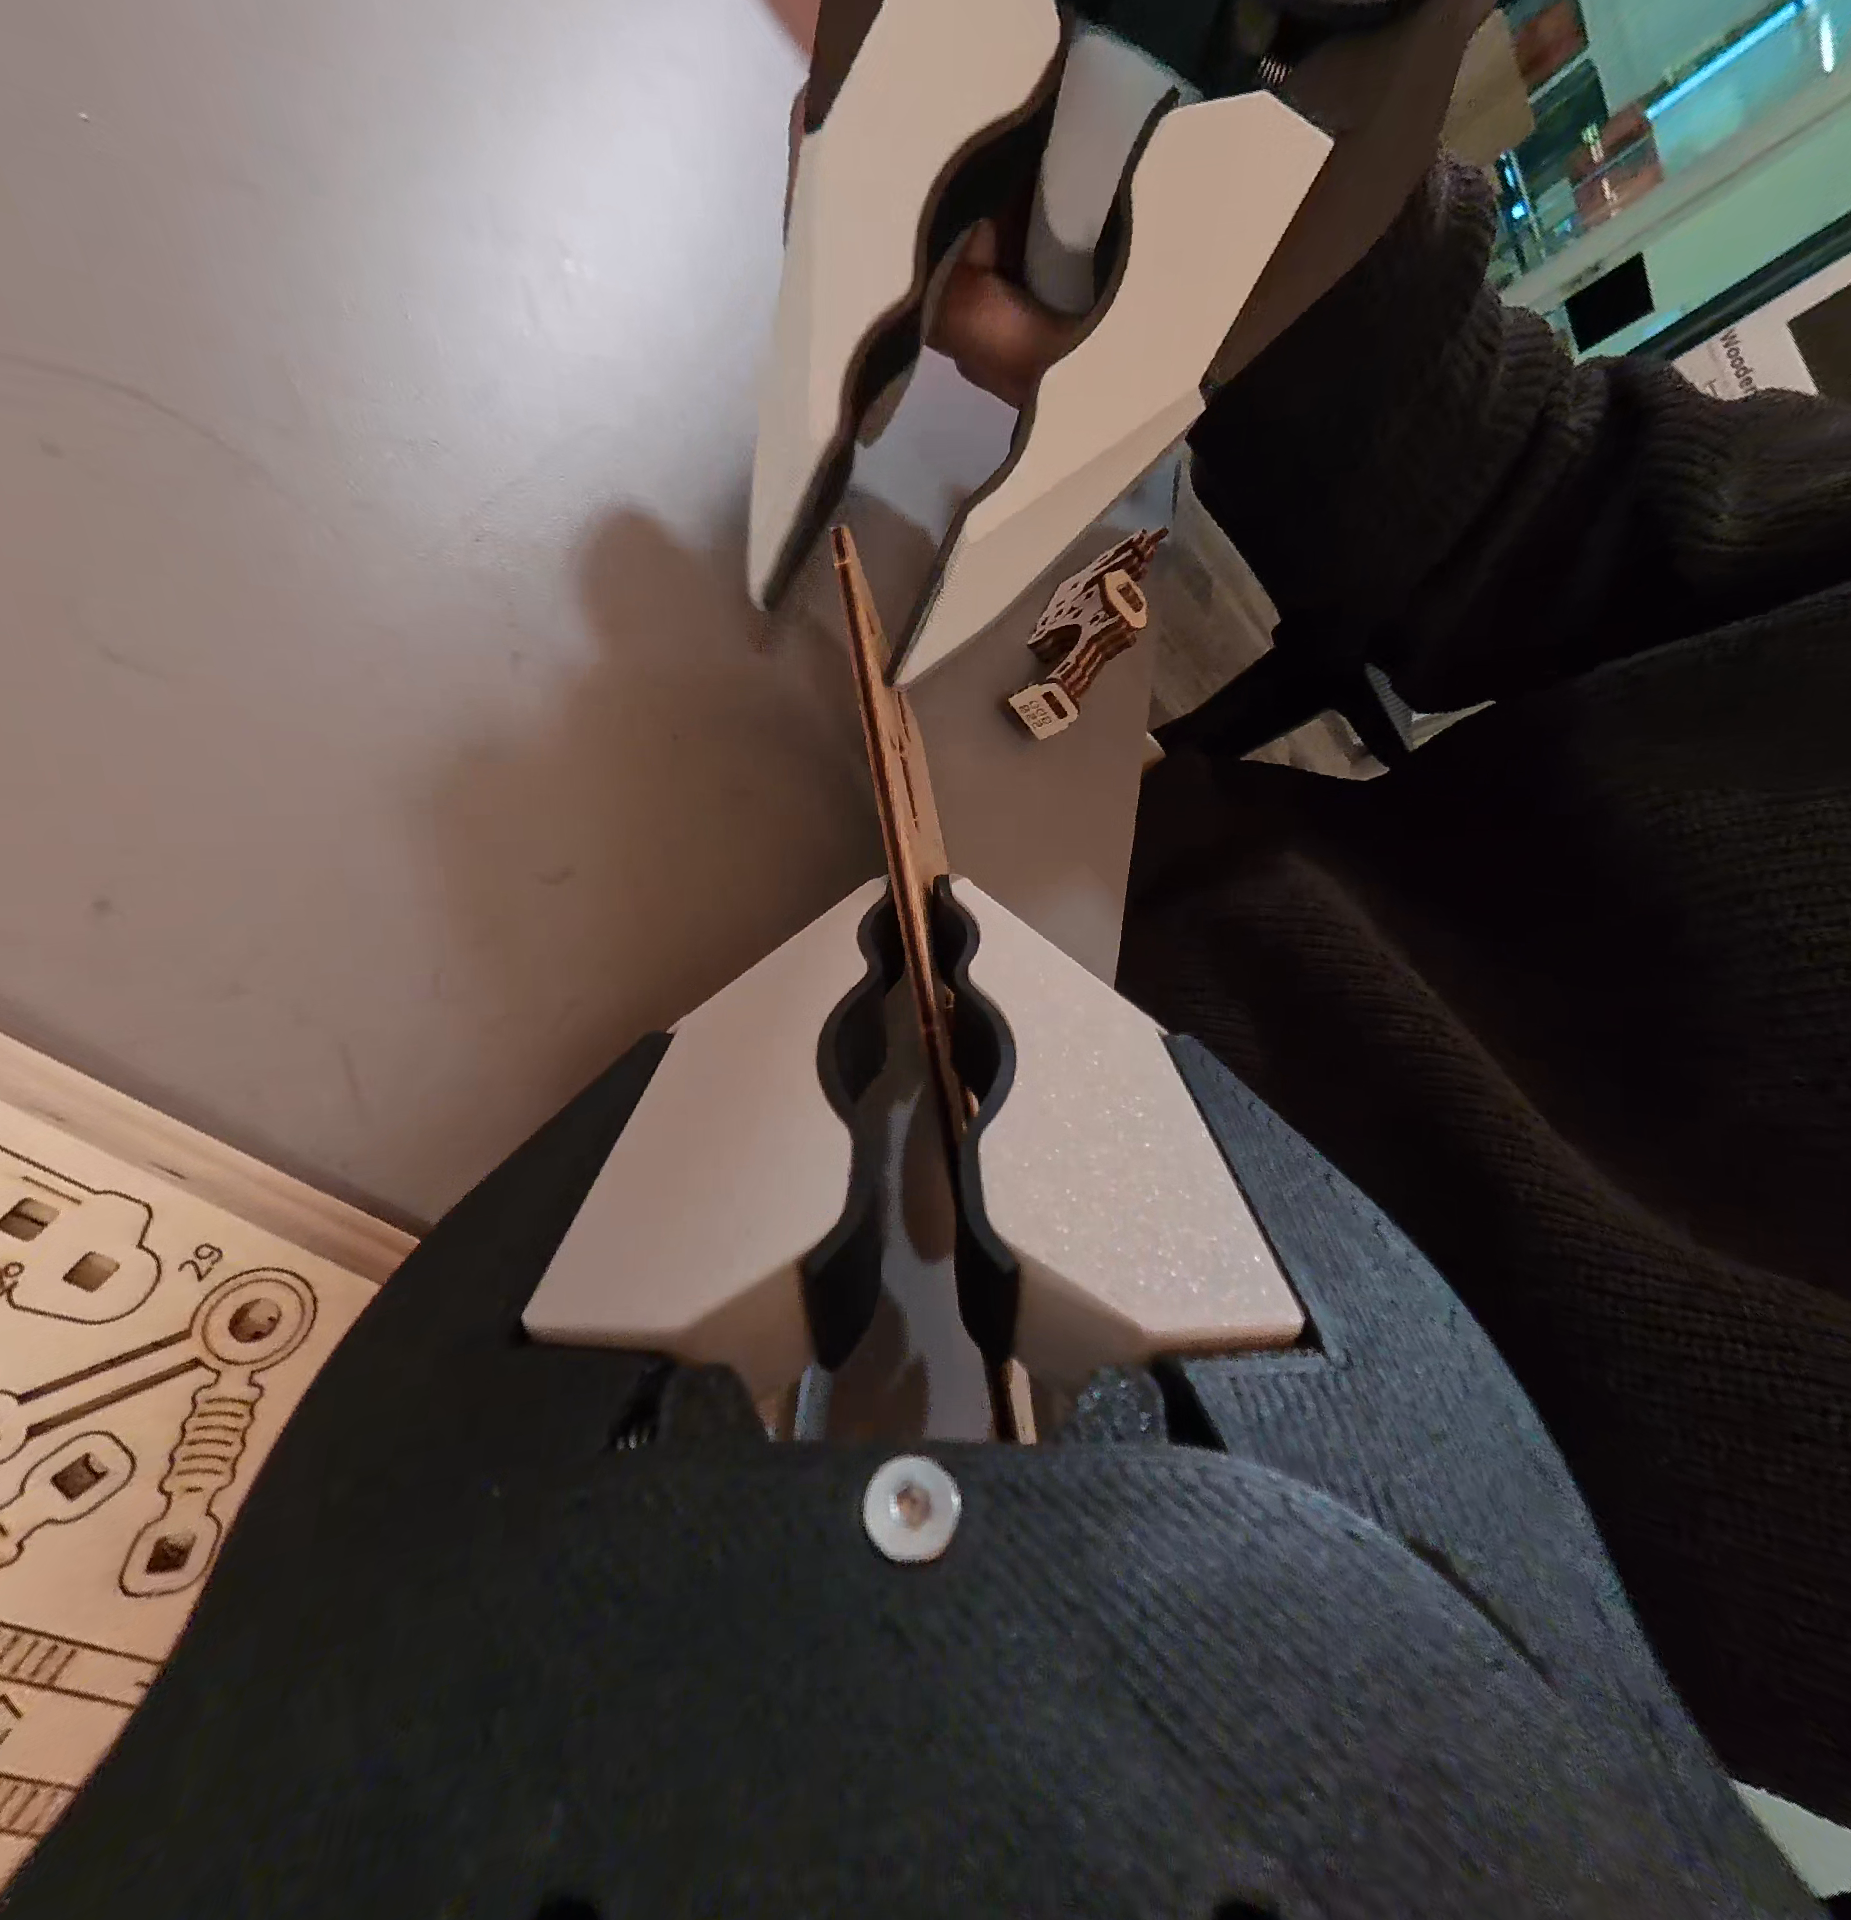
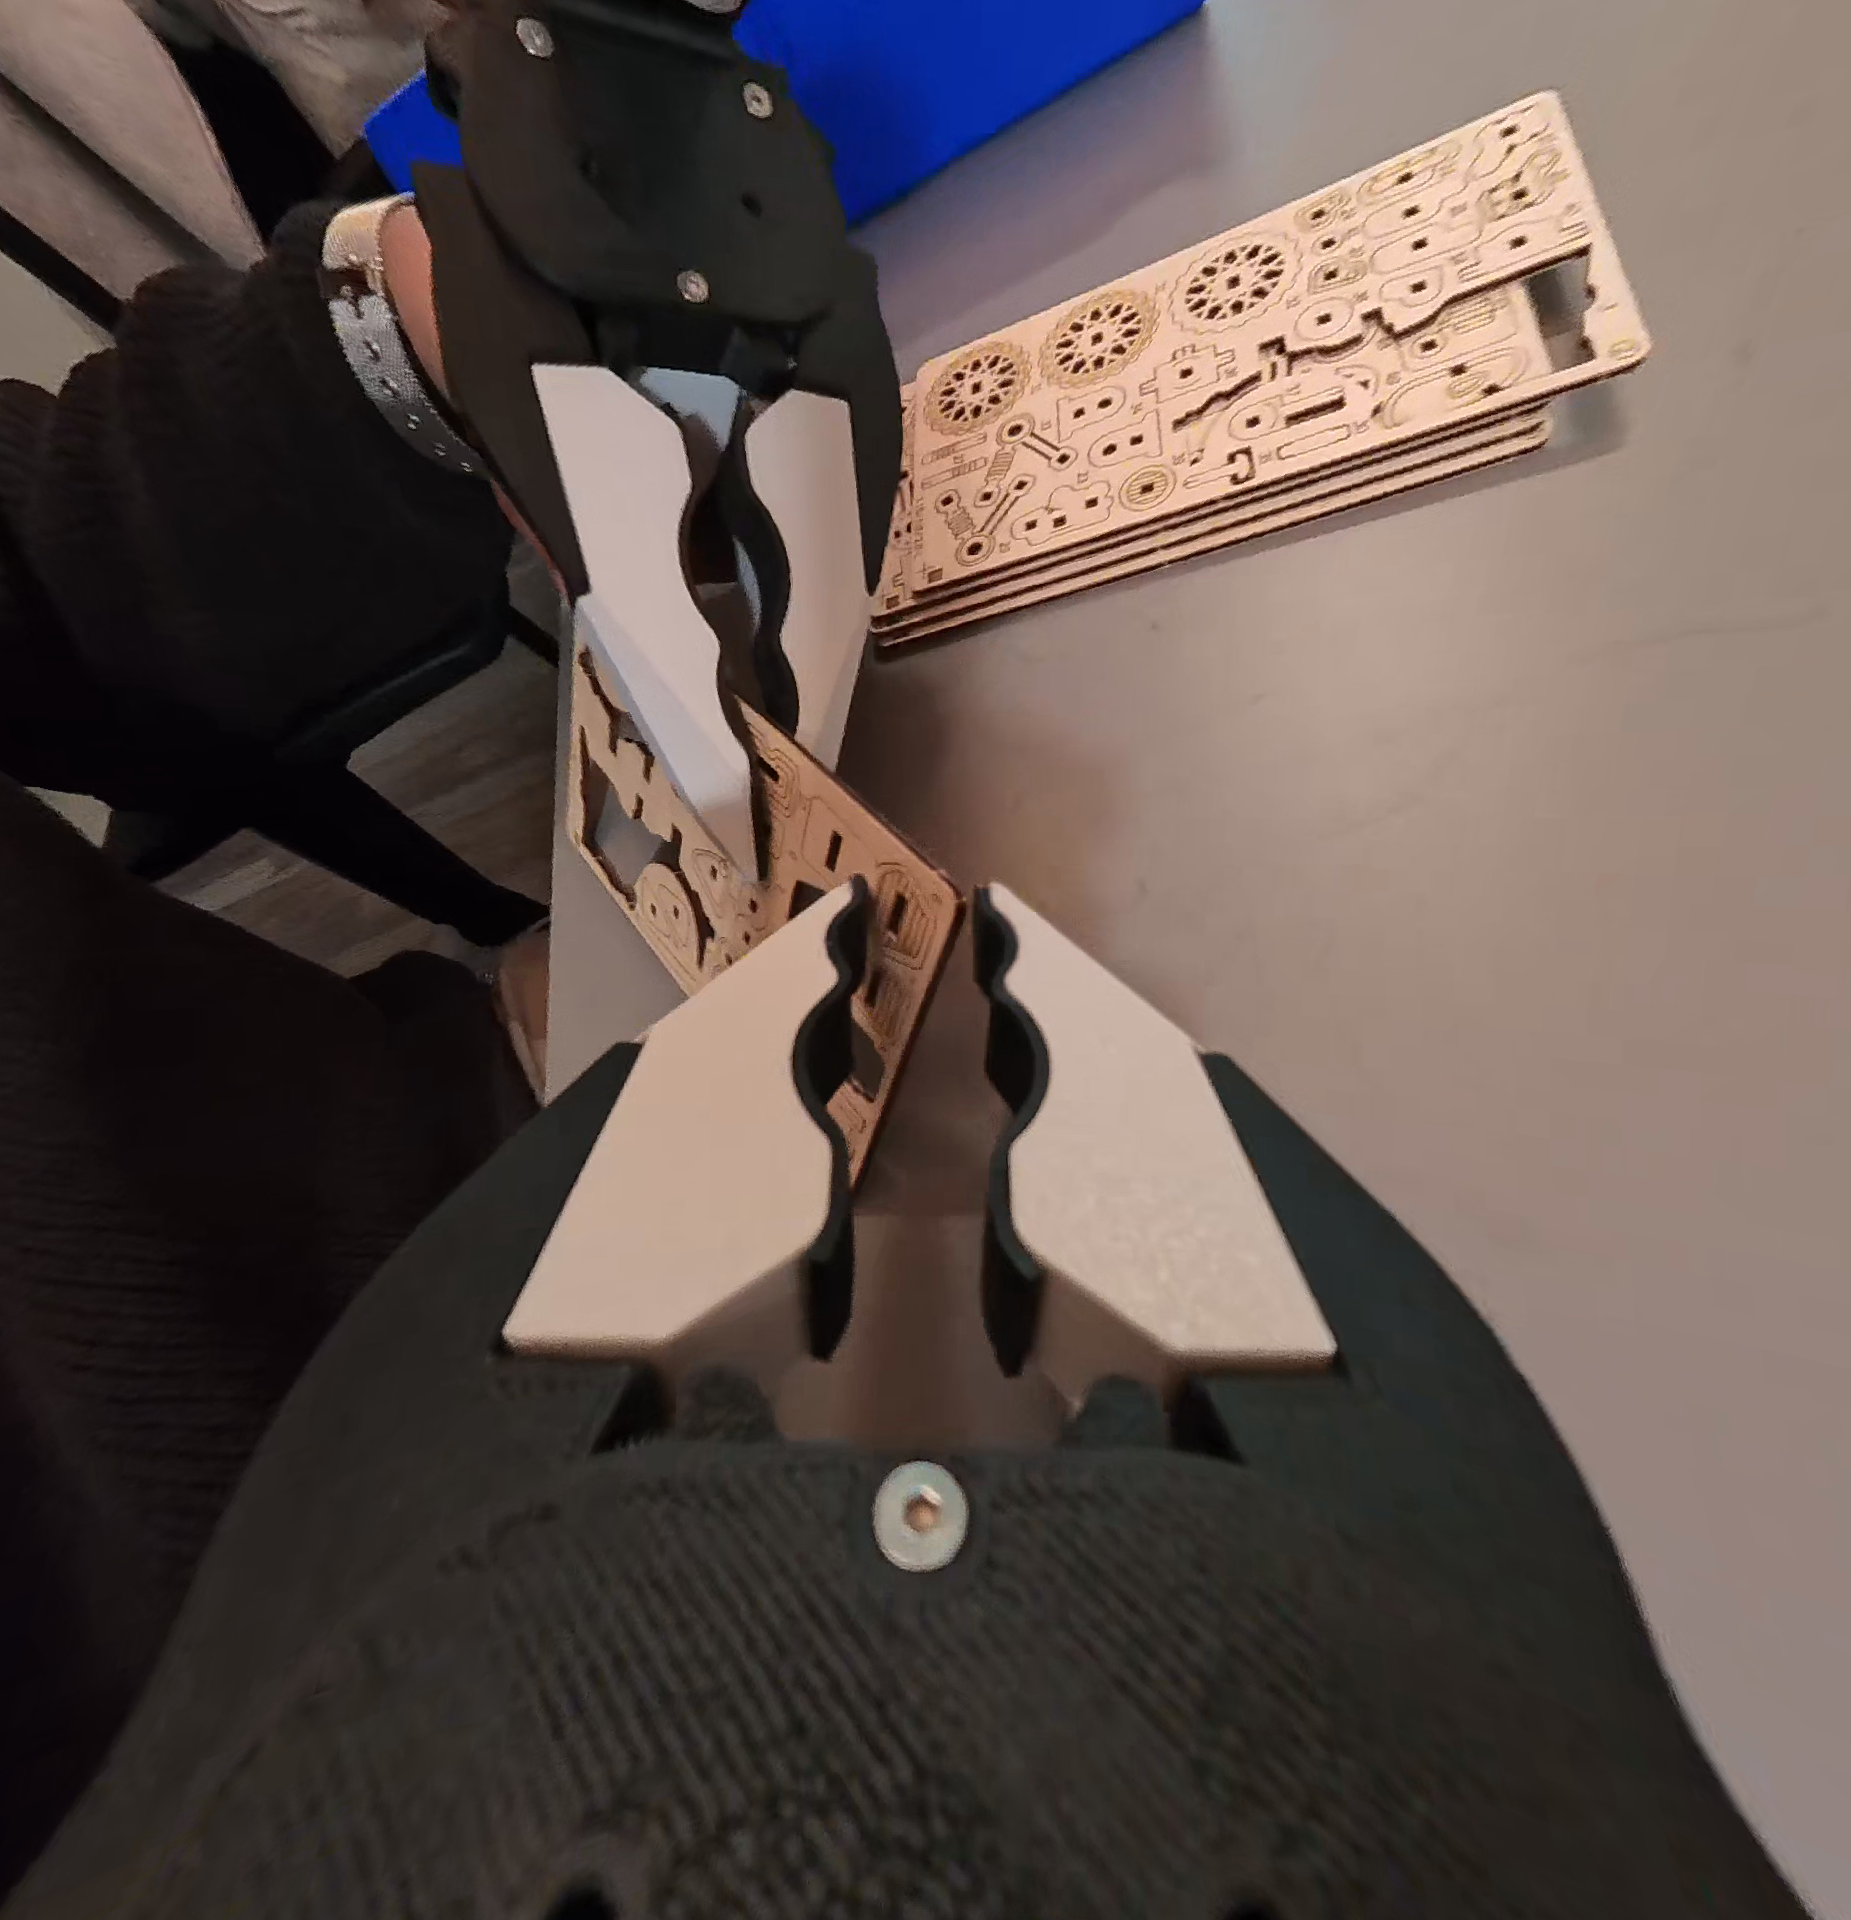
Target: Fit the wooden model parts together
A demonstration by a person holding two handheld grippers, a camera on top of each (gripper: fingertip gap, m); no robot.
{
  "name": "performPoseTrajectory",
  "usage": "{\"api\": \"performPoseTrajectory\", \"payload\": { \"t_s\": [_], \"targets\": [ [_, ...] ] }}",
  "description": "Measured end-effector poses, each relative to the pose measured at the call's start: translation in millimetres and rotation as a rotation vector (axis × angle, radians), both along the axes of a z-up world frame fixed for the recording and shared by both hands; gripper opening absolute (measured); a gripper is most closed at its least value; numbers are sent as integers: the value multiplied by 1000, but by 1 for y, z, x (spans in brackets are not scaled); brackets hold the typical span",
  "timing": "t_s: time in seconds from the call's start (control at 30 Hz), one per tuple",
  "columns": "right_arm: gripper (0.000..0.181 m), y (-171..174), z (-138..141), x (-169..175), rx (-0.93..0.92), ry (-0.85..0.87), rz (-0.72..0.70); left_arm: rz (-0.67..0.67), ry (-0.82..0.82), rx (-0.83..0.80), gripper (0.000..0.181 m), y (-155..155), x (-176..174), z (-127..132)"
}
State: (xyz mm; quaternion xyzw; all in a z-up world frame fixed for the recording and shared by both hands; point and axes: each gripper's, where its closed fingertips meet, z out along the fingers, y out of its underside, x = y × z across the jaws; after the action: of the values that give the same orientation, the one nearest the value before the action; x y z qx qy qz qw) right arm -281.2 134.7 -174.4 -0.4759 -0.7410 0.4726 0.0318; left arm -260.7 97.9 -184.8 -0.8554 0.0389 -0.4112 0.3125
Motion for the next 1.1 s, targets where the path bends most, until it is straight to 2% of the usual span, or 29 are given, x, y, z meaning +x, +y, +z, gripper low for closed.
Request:
{"api": "performPoseTrajectory", "payload": {
  "t_s": [0.27, 1.1],
  "targets": [
    [15, 0, -3, -1, -76, -38, -2, 1, -18, 24, 4, 2, -1, -3],
    [16, 0, -12, -8, -23, -76, -48, 30, -18, 1, 5, 4, -6, -10]
  ]
}}
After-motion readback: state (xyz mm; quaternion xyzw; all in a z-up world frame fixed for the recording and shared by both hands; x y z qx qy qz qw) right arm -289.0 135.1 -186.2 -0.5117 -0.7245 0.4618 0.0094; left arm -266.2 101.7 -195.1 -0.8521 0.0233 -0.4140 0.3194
